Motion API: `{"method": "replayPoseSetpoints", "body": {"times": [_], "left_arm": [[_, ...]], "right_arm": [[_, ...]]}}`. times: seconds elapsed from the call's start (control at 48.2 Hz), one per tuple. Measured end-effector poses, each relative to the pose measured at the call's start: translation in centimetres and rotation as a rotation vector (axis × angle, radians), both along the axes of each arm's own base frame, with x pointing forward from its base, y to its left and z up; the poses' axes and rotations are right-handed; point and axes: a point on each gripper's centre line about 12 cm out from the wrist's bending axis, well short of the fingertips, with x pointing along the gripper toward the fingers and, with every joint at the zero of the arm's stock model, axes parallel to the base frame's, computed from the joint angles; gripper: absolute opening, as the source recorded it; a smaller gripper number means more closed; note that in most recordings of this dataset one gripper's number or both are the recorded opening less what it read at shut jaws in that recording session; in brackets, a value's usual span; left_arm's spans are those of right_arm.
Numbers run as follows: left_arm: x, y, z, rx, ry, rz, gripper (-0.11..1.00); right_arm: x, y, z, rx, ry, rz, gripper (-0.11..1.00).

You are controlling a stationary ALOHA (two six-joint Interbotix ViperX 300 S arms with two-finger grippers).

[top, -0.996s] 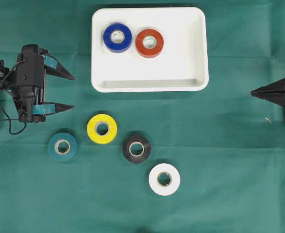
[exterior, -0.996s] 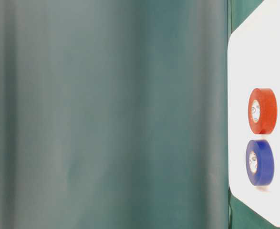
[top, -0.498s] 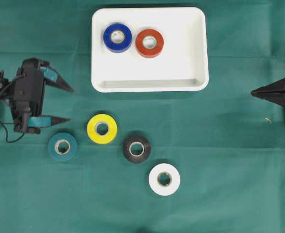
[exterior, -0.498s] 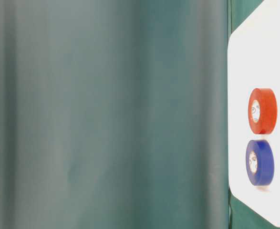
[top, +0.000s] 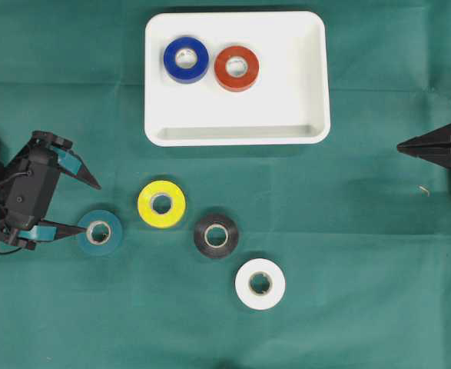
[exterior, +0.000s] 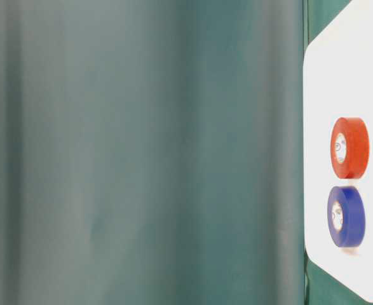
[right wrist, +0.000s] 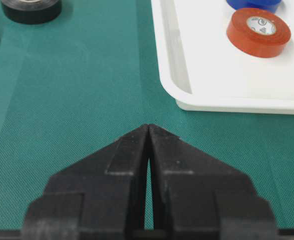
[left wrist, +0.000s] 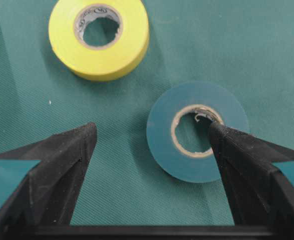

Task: Put the tape into the white case with the left arm.
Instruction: 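Move the left gripper over the teal tape and grasp it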

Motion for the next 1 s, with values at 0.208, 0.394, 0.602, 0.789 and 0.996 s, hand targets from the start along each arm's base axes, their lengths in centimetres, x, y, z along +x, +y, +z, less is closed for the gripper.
{"method": "replayPoseSetpoints", "body": {"times": [0.208, 0.394, 0.602, 0.789, 0.996], "left_arm": [[0.1, -0.1, -0.4, 0.006, 0.017, -0.004, 0.92], [0.3, -0.1, -1.7, 0.018, 0.065, -0.004, 0.92], [1.3, -0.3, -2.9, 0.032, 0.106, -0.008, 0.92], [2.0, -0.5, -3.9, 0.041, 0.131, -0.010, 0.92], [2.6, -0.6, -5.1, 0.045, 0.155, -0.007, 0.92]], "right_arm": [[0.0, 0.0, -0.1, 0.000, 0.003, 0.000, -0.09], [0.0, 0.0, -0.1, 0.000, 0.002, 0.002, -0.09], [0.0, 0.0, 0.0, 0.000, 0.000, 0.002, -0.09], [0.0, 0.0, -0.1, 0.000, 0.002, 0.000, -0.09], [0.0, 0.0, -0.1, 0.000, 0.003, 0.000, -0.09]]}}
